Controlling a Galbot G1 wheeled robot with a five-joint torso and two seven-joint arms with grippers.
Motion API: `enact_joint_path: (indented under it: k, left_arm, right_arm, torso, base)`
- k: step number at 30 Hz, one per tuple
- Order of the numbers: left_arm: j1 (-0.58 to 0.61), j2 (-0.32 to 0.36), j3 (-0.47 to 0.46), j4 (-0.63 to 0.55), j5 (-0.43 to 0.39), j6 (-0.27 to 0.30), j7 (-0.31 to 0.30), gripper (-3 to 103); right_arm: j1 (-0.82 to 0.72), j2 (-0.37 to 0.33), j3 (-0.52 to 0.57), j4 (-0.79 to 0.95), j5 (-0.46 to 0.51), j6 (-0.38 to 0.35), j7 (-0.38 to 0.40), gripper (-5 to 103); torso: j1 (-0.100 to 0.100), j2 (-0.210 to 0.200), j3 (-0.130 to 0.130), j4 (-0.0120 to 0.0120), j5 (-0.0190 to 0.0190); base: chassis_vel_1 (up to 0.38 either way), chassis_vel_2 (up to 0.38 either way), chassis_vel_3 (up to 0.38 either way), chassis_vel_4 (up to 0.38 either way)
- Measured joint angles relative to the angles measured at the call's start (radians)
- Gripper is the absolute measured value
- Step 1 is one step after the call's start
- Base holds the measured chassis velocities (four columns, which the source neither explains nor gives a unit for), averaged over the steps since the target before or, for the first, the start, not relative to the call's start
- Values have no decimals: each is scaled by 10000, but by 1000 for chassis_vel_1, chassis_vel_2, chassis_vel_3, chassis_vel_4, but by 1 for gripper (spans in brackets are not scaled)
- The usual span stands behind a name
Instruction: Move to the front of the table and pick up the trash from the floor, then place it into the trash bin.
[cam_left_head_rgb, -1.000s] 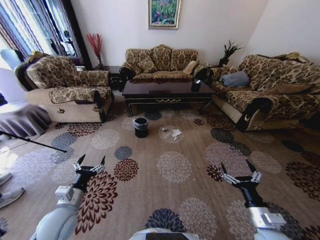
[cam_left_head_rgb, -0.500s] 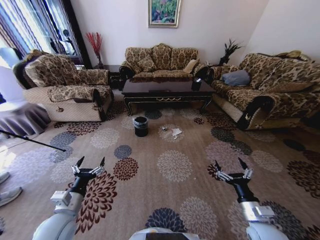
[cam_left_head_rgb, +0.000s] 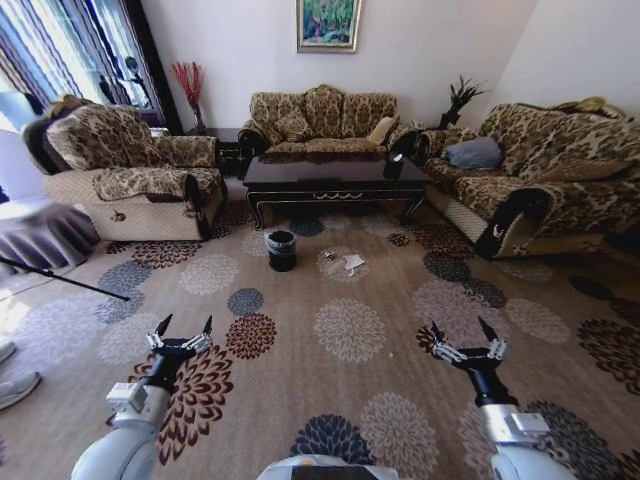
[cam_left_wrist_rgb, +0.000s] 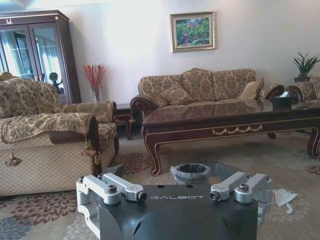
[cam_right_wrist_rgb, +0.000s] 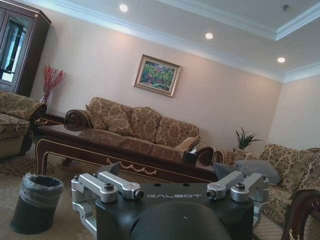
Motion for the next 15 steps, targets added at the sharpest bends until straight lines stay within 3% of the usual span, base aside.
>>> enact_joint_path:
  k: [15]
  left_arm:
    - [-156,-165,-149,-185,136,436,-115,100]
  right_arm:
    - [-150,69,84,66,4,136,-27,100]
  torso:
    - [-284,-652,-367,0,-1]
  base:
    - [0,0,0,0]
